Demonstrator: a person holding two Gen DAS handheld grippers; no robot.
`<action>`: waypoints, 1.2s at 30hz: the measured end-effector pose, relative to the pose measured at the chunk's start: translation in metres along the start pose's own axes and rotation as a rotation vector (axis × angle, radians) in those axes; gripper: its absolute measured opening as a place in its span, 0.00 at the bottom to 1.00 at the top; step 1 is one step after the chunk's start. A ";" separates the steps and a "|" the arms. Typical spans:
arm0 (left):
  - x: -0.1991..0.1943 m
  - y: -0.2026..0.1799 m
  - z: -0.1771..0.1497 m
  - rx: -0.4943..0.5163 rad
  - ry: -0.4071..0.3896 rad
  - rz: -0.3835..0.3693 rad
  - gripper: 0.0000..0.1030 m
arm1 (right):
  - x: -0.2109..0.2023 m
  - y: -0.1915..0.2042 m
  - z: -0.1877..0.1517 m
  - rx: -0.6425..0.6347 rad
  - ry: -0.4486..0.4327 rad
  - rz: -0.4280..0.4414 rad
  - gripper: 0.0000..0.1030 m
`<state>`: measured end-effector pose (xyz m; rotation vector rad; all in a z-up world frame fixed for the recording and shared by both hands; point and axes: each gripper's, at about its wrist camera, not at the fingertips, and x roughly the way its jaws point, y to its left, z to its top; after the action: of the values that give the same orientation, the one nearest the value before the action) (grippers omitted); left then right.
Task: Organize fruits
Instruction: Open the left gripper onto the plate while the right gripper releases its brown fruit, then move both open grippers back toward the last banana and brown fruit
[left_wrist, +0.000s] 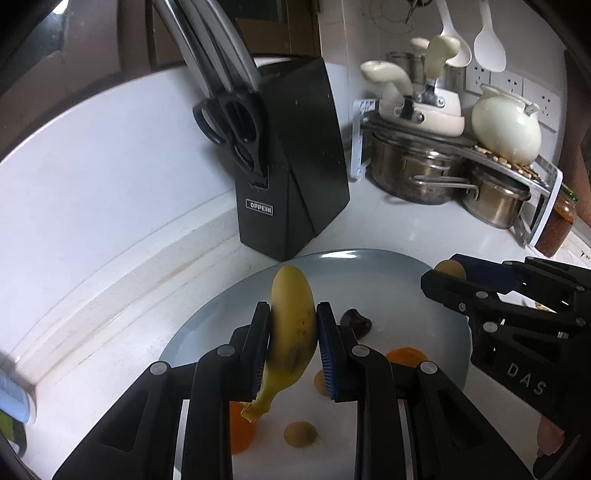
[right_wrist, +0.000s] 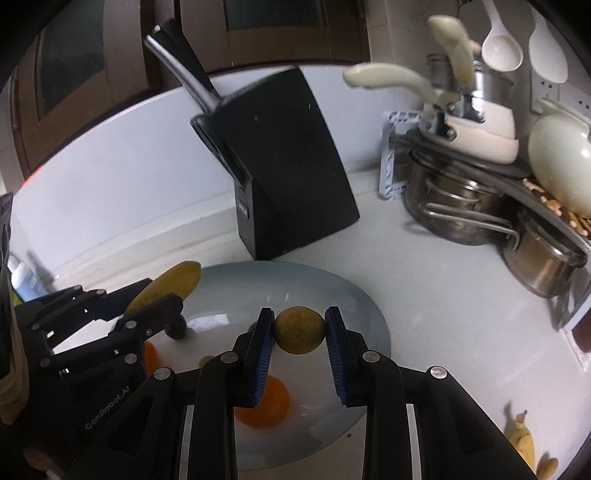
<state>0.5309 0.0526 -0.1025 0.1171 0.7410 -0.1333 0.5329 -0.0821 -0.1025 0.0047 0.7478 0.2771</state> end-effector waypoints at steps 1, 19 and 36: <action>0.003 -0.001 0.001 0.004 0.007 -0.003 0.25 | 0.004 -0.001 0.000 0.000 0.010 0.000 0.29; 0.053 0.000 0.000 0.006 0.155 -0.041 0.25 | 0.048 -0.010 -0.001 0.007 0.143 -0.016 0.29; 0.015 0.002 0.005 -0.012 0.064 0.011 0.45 | 0.020 -0.011 0.001 0.023 0.093 -0.050 0.41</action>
<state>0.5455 0.0523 -0.1085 0.1149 0.8048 -0.1151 0.5505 -0.0872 -0.1163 -0.0054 0.8424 0.2227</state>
